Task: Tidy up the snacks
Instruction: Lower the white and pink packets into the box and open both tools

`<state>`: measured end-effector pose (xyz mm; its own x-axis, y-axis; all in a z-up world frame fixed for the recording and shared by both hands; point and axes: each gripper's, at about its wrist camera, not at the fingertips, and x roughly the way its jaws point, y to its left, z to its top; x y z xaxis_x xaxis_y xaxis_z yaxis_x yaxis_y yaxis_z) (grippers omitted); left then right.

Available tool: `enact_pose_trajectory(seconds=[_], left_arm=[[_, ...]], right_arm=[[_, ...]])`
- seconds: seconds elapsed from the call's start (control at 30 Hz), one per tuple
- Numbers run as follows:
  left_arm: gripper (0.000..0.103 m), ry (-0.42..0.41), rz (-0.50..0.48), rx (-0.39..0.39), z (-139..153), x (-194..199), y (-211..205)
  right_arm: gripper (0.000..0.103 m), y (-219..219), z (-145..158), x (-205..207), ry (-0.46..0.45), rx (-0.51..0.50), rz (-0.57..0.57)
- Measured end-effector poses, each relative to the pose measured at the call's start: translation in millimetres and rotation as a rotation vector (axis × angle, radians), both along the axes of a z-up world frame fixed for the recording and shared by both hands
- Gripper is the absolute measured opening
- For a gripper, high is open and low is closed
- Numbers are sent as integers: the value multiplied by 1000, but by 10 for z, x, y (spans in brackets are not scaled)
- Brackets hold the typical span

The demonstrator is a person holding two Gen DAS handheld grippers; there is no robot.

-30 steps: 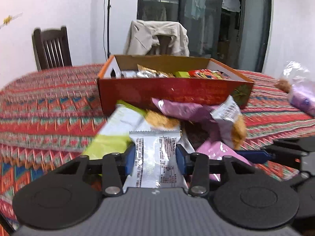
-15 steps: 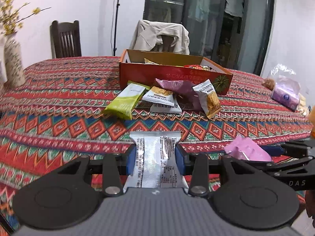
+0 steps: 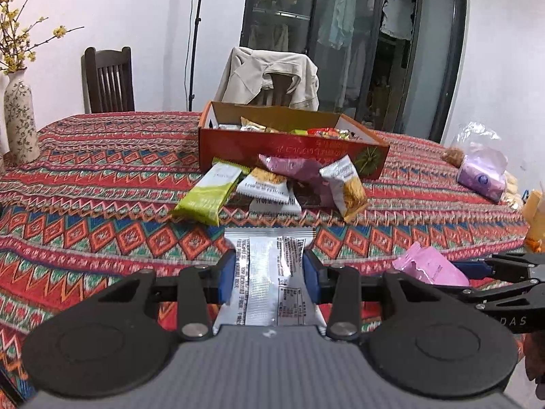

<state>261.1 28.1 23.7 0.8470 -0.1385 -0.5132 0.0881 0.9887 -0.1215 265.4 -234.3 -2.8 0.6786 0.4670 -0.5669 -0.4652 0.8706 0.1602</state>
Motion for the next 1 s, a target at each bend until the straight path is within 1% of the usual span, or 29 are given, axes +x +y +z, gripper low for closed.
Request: enact_pose_trajectory(seconds=[0.07, 0.13, 0.23, 0.3, 0.37, 0.47, 0.5, 0.57, 0.63, 0.7, 0.73, 0.83, 0.9, 0.93, 0.97, 1.0], left_arm=[[42, -14, -17, -25, 77, 104, 54], [42, -42, -41, -51, 193, 257, 120], [42, -98, -75, -55, 424, 596, 186], [42, -129, -93, -55, 577, 901, 234], [42, -138, -111, -54, 690, 1260, 270], [42, -103, -105, -74, 761, 1876, 350], [42, -85, -82, -78, 751, 2090, 393], [42, -59, -45, -58, 689, 2480, 438], [42, -8, -18, -75, 592, 2803, 497], [42, 34, -1, -88, 477, 3039, 546], [42, 47, 5, -83, 420, 3128, 558], [43, 82, 19, -54, 250, 3306, 544], [51, 92, 24, -51, 174, 3334, 566], [58, 93, 21, -57, 150, 3337, 582], [63, 90, 16, -63, 135, 3327, 602], [64, 84, 14, -65, 128, 3293, 620]], right_arm=[[61, -12, 49, 57, 2, 18, 6], [61, -35, 140, 145, 1, 61, 17], [61, -37, 389, 362, -44, 108, 39], [61, -15, 585, 586, -78, 137, 61], [61, 41, 754, 846, -115, 149, 71], [61, 218, 924, 1371, -141, 133, 66], [61, 288, 950, 1591, -135, 133, 59], [61, 414, 943, 2017, -97, 134, 45], [61, 541, 881, 2455, -39, 139, 12], [61, 670, 784, 2860, 19, 130, -26], [61, 771, 718, 3059, 40, 98, -51], [61, 1031, 531, 3412, 65, -9, -97], [62, 1175, 376, 3597, 94, -71, -122], [62, 1224, 308, 3649, 115, -88, -125], [63, 1237, 254, 3668, 133, -91, -125], [62, 1257, 227, 3677, 144, -82, -113]])
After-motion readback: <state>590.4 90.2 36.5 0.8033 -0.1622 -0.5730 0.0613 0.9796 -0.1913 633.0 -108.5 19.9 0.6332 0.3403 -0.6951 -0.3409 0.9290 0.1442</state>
